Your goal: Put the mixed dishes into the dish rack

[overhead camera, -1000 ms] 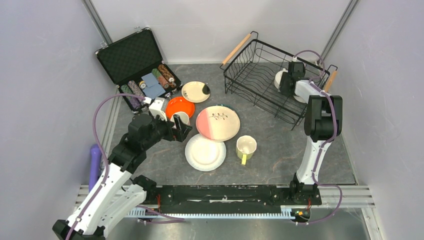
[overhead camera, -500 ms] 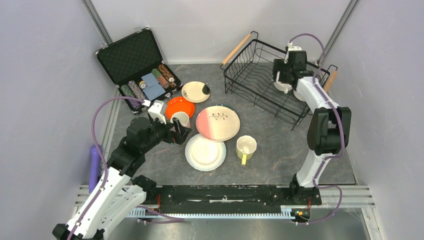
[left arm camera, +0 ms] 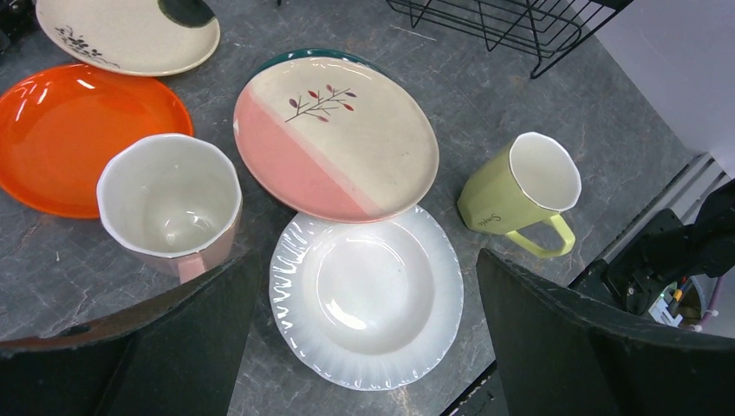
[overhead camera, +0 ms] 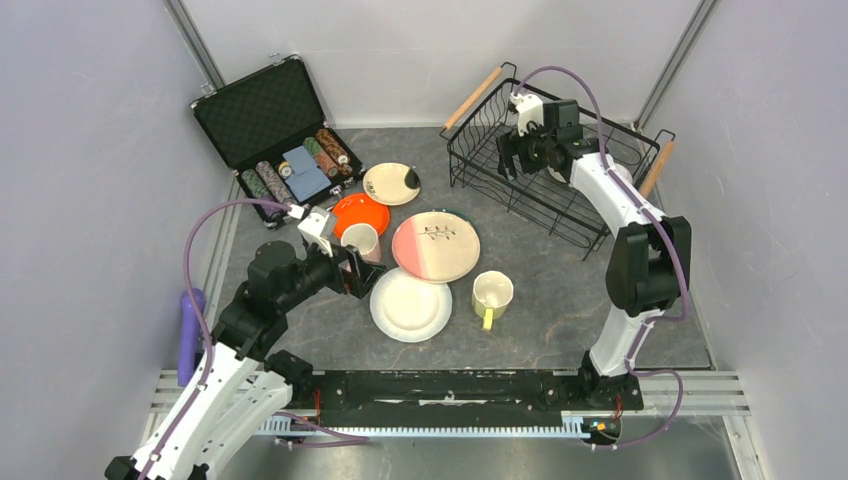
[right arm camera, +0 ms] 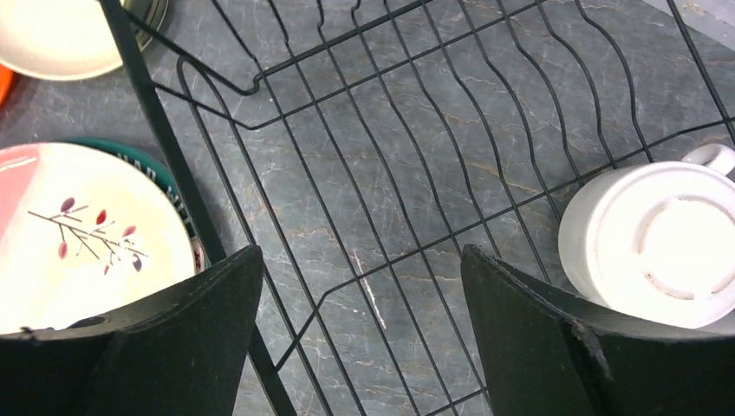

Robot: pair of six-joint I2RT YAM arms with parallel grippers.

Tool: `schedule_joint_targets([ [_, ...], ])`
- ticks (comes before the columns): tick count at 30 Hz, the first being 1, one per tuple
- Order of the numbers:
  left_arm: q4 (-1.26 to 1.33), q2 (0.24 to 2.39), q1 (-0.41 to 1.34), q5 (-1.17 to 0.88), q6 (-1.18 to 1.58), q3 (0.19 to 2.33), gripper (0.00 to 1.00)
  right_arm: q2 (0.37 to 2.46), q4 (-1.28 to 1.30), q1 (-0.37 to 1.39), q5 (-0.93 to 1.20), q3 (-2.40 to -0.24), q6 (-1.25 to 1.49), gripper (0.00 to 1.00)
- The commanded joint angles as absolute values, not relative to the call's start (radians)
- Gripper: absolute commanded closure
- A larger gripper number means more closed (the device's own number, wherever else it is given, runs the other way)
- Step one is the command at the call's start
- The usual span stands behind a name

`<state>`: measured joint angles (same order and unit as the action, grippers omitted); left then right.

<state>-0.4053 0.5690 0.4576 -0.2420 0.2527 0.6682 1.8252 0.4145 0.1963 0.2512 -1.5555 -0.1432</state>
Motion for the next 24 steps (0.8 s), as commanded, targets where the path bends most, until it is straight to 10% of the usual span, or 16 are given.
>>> schedule_joint_targets([
  [1,-0.359,0.571,0.456,-0.276,0.204,0.667,0.0,1.835,0.443,0.223,0.3,-1.579,-0.232,0.12],
  [19,-0.362,0.574,0.455,-0.275,0.206,0.668,0.0,1.714,0.31,0.281,-0.052,-1.514,-0.102,0.18],
  [24,-0.361,0.578,0.455,-0.275,0.206,0.669,0.0,1.621,0.202,0.284,0.169,-1.432,-0.113,0.16],
])
